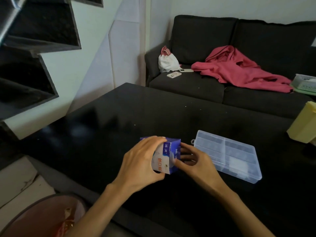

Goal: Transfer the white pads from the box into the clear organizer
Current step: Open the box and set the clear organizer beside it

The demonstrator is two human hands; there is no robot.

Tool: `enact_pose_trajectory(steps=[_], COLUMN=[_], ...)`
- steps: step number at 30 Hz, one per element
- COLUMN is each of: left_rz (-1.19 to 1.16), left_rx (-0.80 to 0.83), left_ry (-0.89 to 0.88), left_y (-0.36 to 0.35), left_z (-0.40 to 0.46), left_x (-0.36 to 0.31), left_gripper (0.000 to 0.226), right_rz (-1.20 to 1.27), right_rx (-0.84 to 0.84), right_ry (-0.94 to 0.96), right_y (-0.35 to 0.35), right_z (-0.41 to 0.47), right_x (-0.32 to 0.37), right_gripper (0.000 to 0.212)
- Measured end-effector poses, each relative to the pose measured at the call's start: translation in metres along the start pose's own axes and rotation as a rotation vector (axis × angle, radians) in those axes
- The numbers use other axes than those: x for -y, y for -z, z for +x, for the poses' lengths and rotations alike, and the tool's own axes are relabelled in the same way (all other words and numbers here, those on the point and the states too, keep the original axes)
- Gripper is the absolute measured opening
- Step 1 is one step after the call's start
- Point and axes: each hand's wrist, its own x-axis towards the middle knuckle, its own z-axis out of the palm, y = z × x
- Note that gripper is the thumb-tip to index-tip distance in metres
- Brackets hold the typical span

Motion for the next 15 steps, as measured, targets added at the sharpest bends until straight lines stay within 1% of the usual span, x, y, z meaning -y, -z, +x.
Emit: enact_pose_trajectory(steps=[3,6,9,12,15], left_rz=[0.031,0.099,0.117,0.066,0.037], left_rx=[0.012,-0.011,-0.030,-0.016,0.037], left_ry=[-0.027,-0.087,-0.118,-0.101,-0.067], left_y=[-0.003,-0.006,-0.007,-0.006,-0.009], left_z=[0.001,0.003,0.002,-0.002,-0.003], left_x=[0.001,0.002,0.001,0.003,0.002], left_gripper=[0.090,0.091,0.090,0.087,0.089], right_rz=[-0.097,-0.111,-0.105,-0.053,-0.066], right_rx=[0.001,0.045,0.070,0.062,0.017], right_ry=[0.023,0.006,-0.026,-0.045,-0.036], right_y=[0.001,0.002,0.001,-0.002,-0.007], right_z=[0.000,0.001,0.002,0.001,-0.001], right_x=[-0.001,0.001,0.002,0.005,0.009], right_gripper=[0.073,0.075,0.081,0.088,0.085])
